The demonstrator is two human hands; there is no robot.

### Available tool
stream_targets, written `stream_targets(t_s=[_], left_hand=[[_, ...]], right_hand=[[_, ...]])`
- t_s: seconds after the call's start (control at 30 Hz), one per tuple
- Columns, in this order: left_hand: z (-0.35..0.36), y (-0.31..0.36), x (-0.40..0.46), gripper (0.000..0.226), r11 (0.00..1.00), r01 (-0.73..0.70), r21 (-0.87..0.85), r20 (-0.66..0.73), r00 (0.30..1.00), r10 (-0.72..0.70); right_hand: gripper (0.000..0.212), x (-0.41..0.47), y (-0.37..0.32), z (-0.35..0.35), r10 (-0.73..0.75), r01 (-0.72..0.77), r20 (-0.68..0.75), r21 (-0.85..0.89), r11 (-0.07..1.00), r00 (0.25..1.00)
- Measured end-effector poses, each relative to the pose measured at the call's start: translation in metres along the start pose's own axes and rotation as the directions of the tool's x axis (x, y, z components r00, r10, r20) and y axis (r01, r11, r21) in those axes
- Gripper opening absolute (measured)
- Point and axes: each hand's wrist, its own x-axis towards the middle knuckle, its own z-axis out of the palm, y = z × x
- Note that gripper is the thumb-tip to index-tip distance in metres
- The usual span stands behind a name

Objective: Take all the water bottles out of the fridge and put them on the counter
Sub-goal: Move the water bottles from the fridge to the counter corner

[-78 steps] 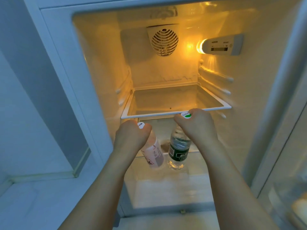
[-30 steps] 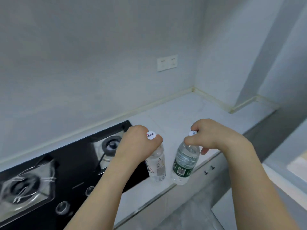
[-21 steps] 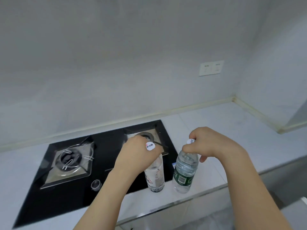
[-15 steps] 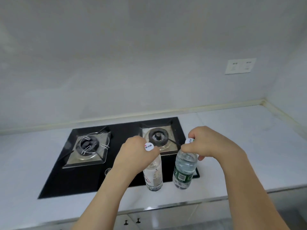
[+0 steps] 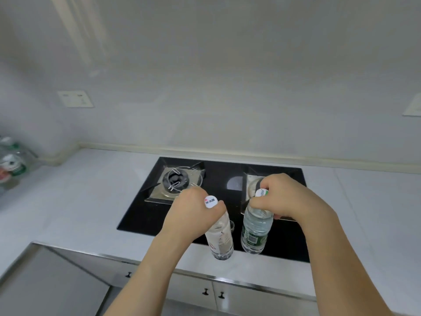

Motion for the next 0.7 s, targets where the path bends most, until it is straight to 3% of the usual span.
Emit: stream_targets(t_s=[0.3, 0.7], left_hand=[[-0.081, -0.098, -0.009, 0.036, 0.987, 0.091, -0.132, -0.084, 0.991, -0.102], [-0.157, -0.219, -0.016, 0.042, 0.983, 0.162, -0.087, -0.16, 0.972, -0.174]], right_hand=[[0.025, 0.022, -0.117, 0.054, -0.052, 0.058, 0.1, -0.058, 0.997, 0.994], [0.031, 0.052, -0.231, 0.126, -0.145, 0.155, 0.148, -0.059, 0.986, 0.978]])
